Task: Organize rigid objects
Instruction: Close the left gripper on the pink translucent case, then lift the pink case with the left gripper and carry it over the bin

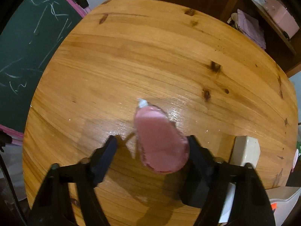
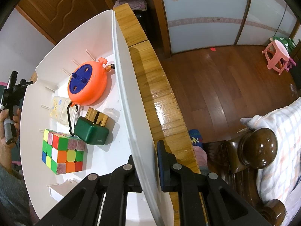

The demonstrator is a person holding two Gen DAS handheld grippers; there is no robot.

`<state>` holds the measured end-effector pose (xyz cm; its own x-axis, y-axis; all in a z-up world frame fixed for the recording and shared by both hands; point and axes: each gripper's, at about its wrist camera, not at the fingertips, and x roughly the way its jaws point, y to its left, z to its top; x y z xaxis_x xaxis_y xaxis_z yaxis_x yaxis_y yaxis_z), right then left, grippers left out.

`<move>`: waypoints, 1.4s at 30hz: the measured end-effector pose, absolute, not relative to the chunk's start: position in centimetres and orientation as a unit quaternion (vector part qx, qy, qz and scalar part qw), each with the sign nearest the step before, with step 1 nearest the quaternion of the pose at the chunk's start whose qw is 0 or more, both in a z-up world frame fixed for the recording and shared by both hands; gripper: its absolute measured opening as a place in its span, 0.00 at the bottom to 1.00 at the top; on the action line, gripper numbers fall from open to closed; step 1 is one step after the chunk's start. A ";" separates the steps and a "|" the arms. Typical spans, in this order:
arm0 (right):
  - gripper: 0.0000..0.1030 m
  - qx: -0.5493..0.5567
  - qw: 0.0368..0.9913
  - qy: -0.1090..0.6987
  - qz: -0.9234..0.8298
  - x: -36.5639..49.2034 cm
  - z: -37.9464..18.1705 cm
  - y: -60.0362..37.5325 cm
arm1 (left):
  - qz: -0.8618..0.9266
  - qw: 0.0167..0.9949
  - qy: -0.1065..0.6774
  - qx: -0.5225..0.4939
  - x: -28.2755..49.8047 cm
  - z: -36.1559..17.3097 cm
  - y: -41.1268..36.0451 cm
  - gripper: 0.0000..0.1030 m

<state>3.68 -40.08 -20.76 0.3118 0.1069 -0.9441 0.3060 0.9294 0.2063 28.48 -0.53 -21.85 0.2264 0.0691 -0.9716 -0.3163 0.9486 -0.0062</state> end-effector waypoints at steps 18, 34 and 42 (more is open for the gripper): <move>0.11 0.177 0.793 0.580 -0.062 3.5 -20.8 -40.3 | 0.093 0.782 0.608 -0.105 24.0 -19.3 1.5 0.52; 0.13 0.187 0.795 0.575 -0.050 3.4 -21.0 -40.9 | -0.115 0.863 0.492 -0.023 11.7 -3.0 -6.2 0.52; 0.13 0.184 0.796 0.574 -0.047 3.2 -21.0 -40.8 | -0.222 0.858 0.462 0.031 6.3 -1.0 -12.0 0.52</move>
